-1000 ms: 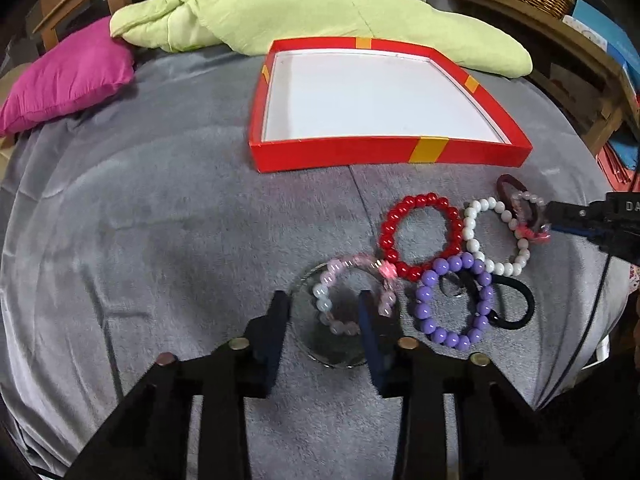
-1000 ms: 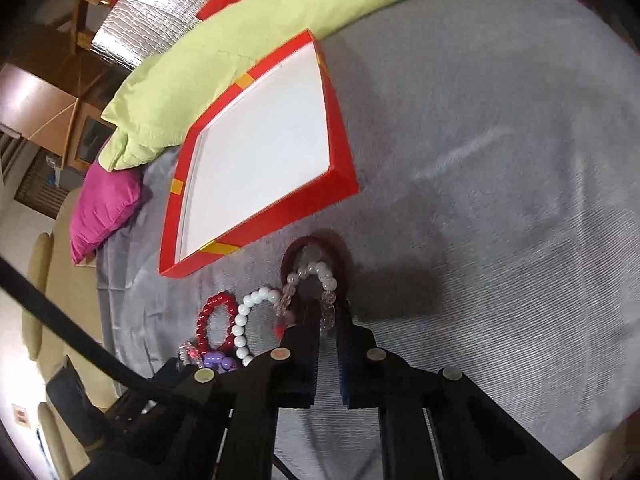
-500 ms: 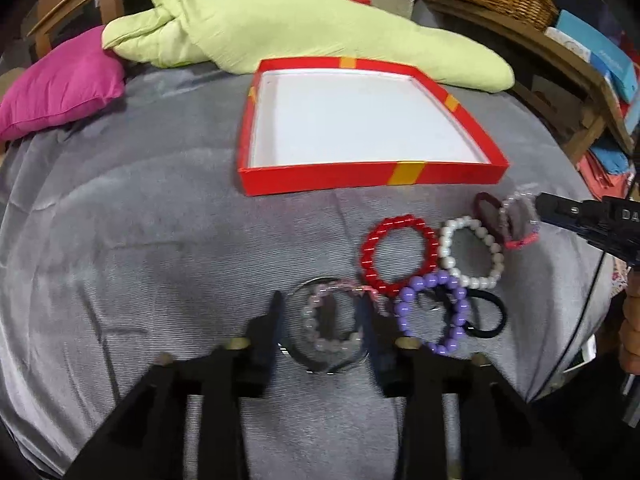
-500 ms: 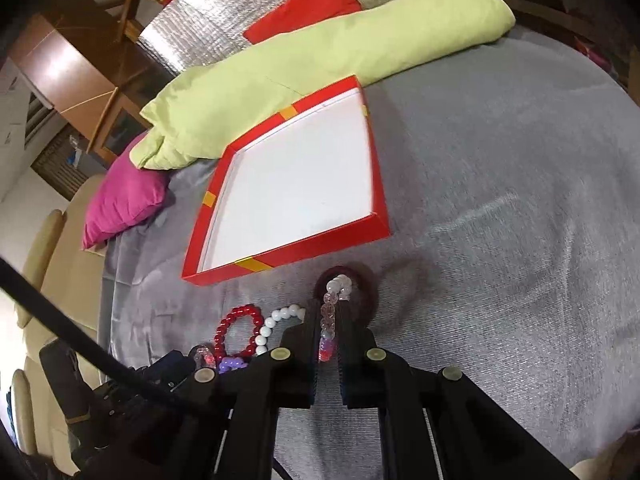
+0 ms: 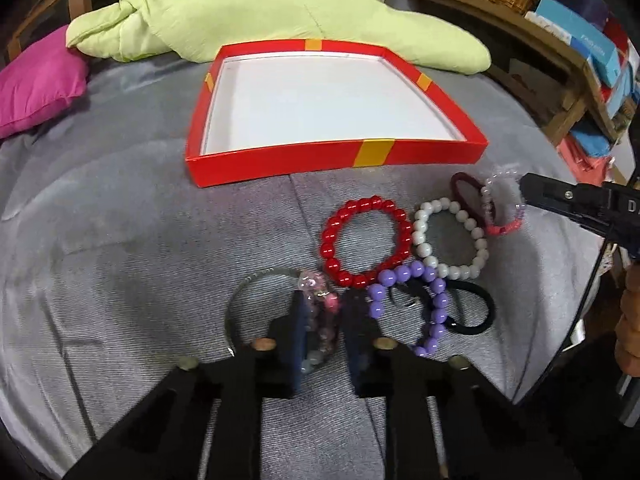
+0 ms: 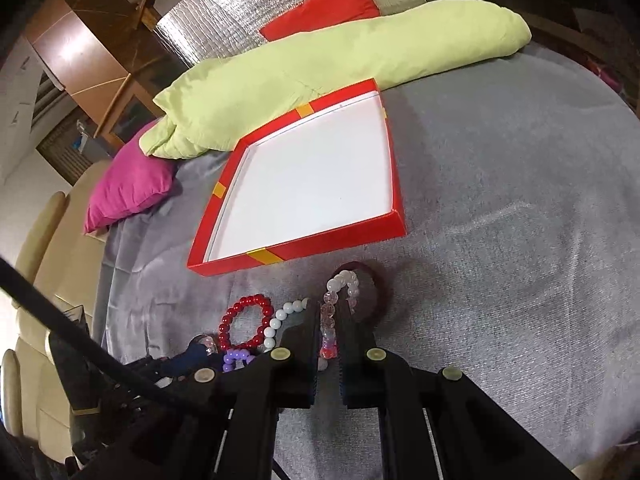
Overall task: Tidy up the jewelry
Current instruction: 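Carry both pink bracelets into the red box and open both tools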
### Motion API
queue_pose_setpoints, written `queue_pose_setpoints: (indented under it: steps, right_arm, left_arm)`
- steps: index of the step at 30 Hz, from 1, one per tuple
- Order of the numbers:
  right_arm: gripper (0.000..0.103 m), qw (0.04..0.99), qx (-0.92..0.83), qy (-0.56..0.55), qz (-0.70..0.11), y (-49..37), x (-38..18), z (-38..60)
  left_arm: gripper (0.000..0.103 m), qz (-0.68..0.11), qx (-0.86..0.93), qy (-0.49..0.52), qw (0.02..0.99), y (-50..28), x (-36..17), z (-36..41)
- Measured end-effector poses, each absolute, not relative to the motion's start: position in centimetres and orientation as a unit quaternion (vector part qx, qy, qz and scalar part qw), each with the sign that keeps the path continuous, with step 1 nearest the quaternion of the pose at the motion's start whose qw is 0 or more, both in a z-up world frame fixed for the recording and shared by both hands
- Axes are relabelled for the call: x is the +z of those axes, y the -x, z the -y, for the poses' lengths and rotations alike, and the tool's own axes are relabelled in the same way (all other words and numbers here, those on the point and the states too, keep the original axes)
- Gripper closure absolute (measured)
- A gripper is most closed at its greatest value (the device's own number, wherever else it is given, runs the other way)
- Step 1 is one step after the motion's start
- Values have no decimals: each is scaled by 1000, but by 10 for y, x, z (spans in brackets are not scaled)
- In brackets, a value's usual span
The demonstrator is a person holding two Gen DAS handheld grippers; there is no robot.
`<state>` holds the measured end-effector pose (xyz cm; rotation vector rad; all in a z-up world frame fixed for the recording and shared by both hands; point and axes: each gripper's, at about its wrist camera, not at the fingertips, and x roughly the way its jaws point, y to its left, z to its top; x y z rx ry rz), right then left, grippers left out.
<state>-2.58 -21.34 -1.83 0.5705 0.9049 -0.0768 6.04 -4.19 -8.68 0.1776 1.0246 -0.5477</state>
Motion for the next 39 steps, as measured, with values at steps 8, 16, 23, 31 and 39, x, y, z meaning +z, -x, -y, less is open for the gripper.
queue_pose_setpoints:
  steps: [8, 16, 23, 31, 39]
  right_arm:
    - [95, 874, -29, -263, -407, 25, -7, 211]
    - [95, 903, -20, -238, -357, 11, 14, 203]
    - [95, 910, -27, -229, -344, -17, 16, 203]
    - [95, 905, -21, -223, -363, -55, -4, 208]
    - [94, 901, -19, -221, -372, -82, -23, 217]
  left_arm:
    - [92, -450, -274, -71, 847, -58, -67, 35]
    - [92, -399, -275, -39, 874, -77, -32, 29]
    - [92, -358, -256, -10, 898, -117, -21, 38]
    - [92, -394, -222, 1, 892, -159, -53, 54]
    - [92, -443, -197, -8, 875, -169, -80, 59]
